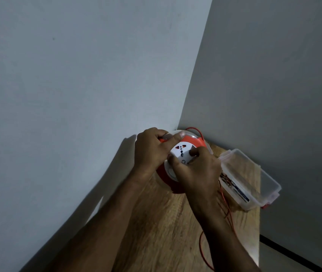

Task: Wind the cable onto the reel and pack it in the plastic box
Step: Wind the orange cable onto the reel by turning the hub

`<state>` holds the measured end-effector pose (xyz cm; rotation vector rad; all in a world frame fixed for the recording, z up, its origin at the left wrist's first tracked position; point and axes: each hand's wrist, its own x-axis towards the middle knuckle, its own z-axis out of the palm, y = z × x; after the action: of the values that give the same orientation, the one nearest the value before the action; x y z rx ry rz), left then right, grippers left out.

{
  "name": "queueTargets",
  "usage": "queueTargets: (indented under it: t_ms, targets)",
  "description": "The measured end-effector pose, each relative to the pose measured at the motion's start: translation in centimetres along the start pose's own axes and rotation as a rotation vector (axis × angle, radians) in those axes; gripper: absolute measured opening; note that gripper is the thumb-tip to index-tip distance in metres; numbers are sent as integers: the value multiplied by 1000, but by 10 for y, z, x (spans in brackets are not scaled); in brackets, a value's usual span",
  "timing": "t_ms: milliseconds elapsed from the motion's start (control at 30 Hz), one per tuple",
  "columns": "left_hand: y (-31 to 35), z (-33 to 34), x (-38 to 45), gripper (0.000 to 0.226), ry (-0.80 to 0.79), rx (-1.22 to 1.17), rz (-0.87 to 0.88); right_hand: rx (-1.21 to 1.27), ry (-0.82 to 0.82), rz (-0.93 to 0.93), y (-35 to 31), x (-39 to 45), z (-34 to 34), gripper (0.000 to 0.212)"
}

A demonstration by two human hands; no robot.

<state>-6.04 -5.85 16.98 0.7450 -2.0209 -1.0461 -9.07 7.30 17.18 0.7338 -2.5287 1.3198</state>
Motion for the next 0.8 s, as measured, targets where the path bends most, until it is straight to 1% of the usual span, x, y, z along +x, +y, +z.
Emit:
queueTargets:
  t_ms: [67, 100, 133, 200, 233, 267, 300, 367, 400, 467, 533, 600, 700, 800]
  targets:
    - [2, 1, 0, 59, -1, 5, 3, -22, -7, 41, -2, -1, 0, 56]
    - [2, 0, 1, 58, -1, -1, 7, -67, 9, 10, -5, -3, -3, 54]
    - [1, -2, 3, 56, 0, -18, 5, -126, 43, -80, -7, -6, -7, 50]
    - [-1, -6, 6, 55, -3, -72, -19, -230, 100, -372, -8, -13, -17, 40]
    - [-2, -9, 8, 54, -14, -90, -28, -269, 85, -504, -7, -16, -23, 39]
    - [-3, -10, 10, 54, -29, -96, -28, -309, 29, -589, -5, -17, -28, 44]
    - [-3, -11, 10, 53, -43, -94, -25, -360, -51, -626, -2, -16, -31, 54]
    - [-2, -11, 10, 54, -61, -86, -15, -494, -212, -624, 2, -12, -33, 75]
    - [-1, -10, 9, 55, -66, -78, -3, -563, -267, -617, 3, -10, -33, 82]
    - [-2, -8, 8, 56, -74, -46, 28, -643, -337, -611, 4, -7, -31, 92]
    - [-2, -8, 7, 57, -88, -23, 46, -638, -364, -615, 7, -4, -31, 93]
    - [-3, -8, 6, 63, -106, -12, 51, -594, -327, -652, 10, -1, -30, 87]
    - [-2, -7, 5, 67, -102, 19, 68, -500, -217, -726, 14, 3, -28, 76]
    - [-3, -7, 6, 69, -76, 0, 74, -438, -134, -675, 14, 6, -27, 70]
